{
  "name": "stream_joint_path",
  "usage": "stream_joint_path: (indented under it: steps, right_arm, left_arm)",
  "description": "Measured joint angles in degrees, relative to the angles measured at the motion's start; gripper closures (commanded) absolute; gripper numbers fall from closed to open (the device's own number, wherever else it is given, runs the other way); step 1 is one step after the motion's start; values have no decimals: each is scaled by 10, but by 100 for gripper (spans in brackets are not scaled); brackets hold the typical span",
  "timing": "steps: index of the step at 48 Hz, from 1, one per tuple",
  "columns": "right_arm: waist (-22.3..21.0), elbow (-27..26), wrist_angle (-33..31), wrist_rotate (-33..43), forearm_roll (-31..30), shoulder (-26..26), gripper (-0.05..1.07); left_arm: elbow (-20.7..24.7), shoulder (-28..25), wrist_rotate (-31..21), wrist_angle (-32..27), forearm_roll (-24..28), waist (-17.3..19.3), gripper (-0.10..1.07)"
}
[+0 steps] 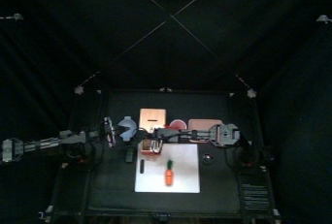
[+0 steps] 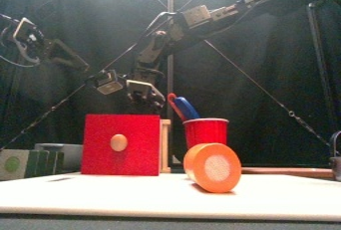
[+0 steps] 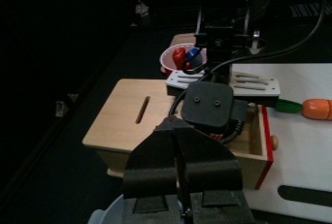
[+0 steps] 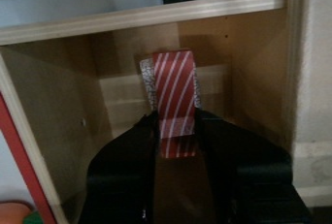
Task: Grab salmon sushi from drawer
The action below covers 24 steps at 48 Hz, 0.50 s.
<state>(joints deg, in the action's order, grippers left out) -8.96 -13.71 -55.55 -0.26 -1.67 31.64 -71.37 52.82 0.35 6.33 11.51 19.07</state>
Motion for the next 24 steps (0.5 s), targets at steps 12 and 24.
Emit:
stream_joint_path:
  steps: [12,24]
  right_arm:
    - [1,-23,-31,0,-1,-7,44]
    - [1,-49,-78,4,2,-12,44]
  left_arm:
    - [0,0,0,-1,-1,0,85]
    - [-2,1,0,0,0,1,85]
